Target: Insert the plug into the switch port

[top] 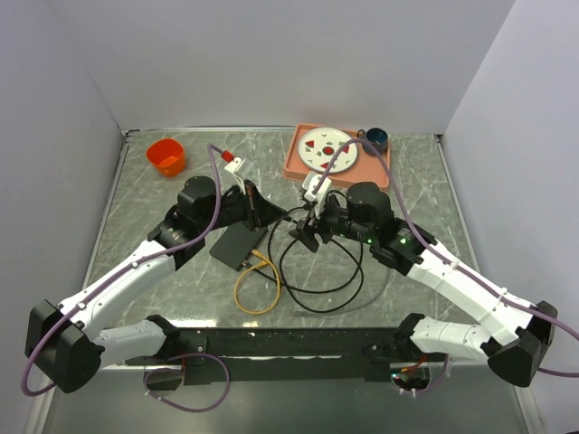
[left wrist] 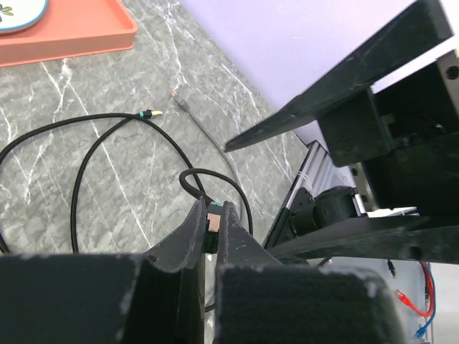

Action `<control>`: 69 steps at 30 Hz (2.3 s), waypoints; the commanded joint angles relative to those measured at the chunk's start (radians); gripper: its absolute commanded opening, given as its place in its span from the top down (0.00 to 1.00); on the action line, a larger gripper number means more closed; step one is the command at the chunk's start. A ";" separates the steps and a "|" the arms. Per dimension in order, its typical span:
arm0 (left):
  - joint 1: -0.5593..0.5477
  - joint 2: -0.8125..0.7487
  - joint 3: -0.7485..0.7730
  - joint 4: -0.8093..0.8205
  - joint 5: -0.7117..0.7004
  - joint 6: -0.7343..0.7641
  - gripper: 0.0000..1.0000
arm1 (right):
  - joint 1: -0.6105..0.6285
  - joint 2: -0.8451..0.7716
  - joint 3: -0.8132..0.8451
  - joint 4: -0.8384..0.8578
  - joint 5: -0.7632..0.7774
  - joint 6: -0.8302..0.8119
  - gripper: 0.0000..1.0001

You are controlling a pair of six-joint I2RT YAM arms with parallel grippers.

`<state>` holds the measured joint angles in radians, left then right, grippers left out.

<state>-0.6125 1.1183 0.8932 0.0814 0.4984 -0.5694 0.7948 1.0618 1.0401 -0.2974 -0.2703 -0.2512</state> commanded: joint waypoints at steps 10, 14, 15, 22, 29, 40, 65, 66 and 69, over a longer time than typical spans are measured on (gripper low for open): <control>-0.004 -0.008 0.043 0.000 0.025 -0.047 0.99 | 0.014 0.105 0.061 0.110 0.022 0.018 0.46; -0.004 -0.003 0.044 0.006 0.049 -0.049 0.99 | 0.017 0.124 0.070 0.116 0.037 0.024 0.58; -0.004 -0.003 0.049 0.003 0.048 -0.047 0.99 | 0.017 0.128 0.071 0.116 0.037 0.024 0.70; -0.004 0.000 0.049 -0.006 0.052 -0.043 0.99 | 0.017 0.144 0.074 0.104 0.048 0.020 1.00; 0.075 -0.040 0.020 -0.140 -0.231 -0.004 0.06 | 0.017 0.168 0.054 0.083 0.066 0.017 1.00; 0.387 0.110 -0.209 0.006 -0.212 -0.004 0.03 | 0.017 0.481 0.058 0.109 -0.023 0.088 1.00; 0.399 0.397 -0.234 0.098 -0.241 0.005 0.02 | 0.061 0.882 0.293 0.097 -0.049 0.214 1.00; 0.399 0.397 -0.232 0.097 -0.241 0.008 0.02 | 0.061 0.891 0.296 0.098 -0.032 0.216 1.00; 0.399 0.406 -0.226 0.089 -0.236 0.013 0.03 | 0.060 0.899 0.301 0.089 -0.003 0.225 1.00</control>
<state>-0.2173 1.5105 0.6544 0.1349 0.2462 -0.5751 0.8486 1.9461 1.2976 -0.2169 -0.3222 -0.0551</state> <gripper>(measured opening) 0.976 0.176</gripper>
